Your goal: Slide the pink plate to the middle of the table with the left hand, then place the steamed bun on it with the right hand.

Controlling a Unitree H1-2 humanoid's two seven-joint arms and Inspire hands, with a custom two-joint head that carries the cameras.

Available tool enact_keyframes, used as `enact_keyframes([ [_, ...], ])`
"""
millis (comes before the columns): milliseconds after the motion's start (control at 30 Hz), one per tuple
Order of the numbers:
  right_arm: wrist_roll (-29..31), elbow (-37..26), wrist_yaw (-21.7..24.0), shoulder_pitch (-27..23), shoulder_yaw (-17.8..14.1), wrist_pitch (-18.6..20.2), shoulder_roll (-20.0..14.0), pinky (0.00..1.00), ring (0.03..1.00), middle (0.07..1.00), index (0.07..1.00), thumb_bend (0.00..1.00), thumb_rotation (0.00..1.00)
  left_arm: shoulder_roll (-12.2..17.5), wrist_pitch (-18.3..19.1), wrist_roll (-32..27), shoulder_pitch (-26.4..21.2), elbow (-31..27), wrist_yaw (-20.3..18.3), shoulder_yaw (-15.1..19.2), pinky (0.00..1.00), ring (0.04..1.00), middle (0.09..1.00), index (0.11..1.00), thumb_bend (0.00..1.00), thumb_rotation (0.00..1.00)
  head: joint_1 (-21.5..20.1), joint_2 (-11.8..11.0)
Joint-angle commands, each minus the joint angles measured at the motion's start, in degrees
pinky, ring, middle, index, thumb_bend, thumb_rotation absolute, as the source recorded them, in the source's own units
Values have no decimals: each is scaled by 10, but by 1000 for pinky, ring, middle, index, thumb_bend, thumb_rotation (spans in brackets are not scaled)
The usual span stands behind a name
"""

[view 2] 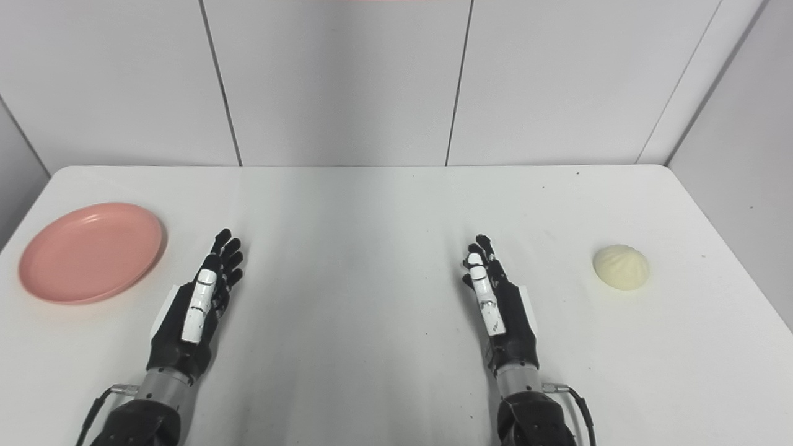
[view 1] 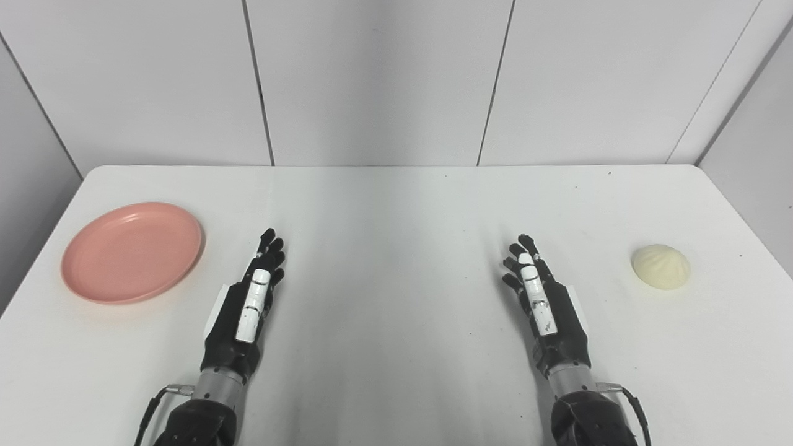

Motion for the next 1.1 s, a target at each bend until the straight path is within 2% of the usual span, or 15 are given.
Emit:
enact_keyframes([
  [0, -2, -11, 2, -13, 1, -15, 1, 901, 905, 927, 939, 590, 867, 0, -22, -1, -16, -9, 0, -2, 1000, 1000, 1000, 1000, 624, 1000, 1, 0],
  [200, -1, -8, 3, -13, 1, -21, 1, 908, 903, 927, 940, 580, 862, 1, -21, -2, -16, -11, -3, -3, 1000, 1000, 1000, 1000, 620, 1000, 1, 0],
  [333, 0, -1, 6, -12, 1, -27, -3, 912, 907, 933, 947, 590, 872, -1, -31, -1, -15, -3, -2, -5, 1000, 1000, 1000, 1000, 615, 1000, 20, -13],
  [367, 1, 2, 7, -11, -1, -28, -5, 913, 910, 937, 950, 589, 877, -2, -35, 2, -14, 0, -1, -7, 1000, 1000, 1000, 1000, 610, 1000, 45, -21],
  [400, 2, 4, 8, -10, -1, -30, -6, 913, 913, 940, 954, 589, 887, -3, -37, 5, -13, 2, 0, -9, 1000, 1000, 1000, 1000, 612, 1000, 45, -21],
  [467, 5, 9, 11, -6, -5, -40, -14, 924, 918, 943, 956, 572, 908, -9, -40, 17, -12, 8, 8, -17, 1000, 1000, 1000, 1000, 636, 1000, 89, -39],
  [600, 31, 29, 24, -3, -19, -63, -23, 942, 930, 947, 957, 563, 884, -29, -65, 26, -12, 28, 24, -24, 1000, 1000, 1000, 1000, 630, 1000, 156, -70],
  [633, 37, 33, 27, -3, -21, -68, -25, 943, 931, 948, 958, 564, 875, -34, -73, 26, -12, 33, 27, -24, 1000, 1000, 1000, 1000, 622, 1000, 156, -70],
  [733, 48, 43, 31, -2, -28, -77, -29, 956, 931, 944, 955, 543, 868, -51, -80, 6, -22, 40, 32, -14, 1000, 1000, 1000, 1000, 652, 1000, 189, -89],
  [900, 53, 51, 33, -3, -32, -75, -33, 969, 932, 941, 961, 506, 895, -59, -83, -9, -54, 27, 43, 9, 1000, 1000, 1000, 1000, 714, 1000, 205, -101],
  [1067, 61, 57, 35, -6, -35, -77, -32, 986, 943, 947, 963, 473, 907, -38, -53, -43, -96, -7, 42, 50, 1000, 1000, 1000, 1000, 757, 1000, 217, -115],
])
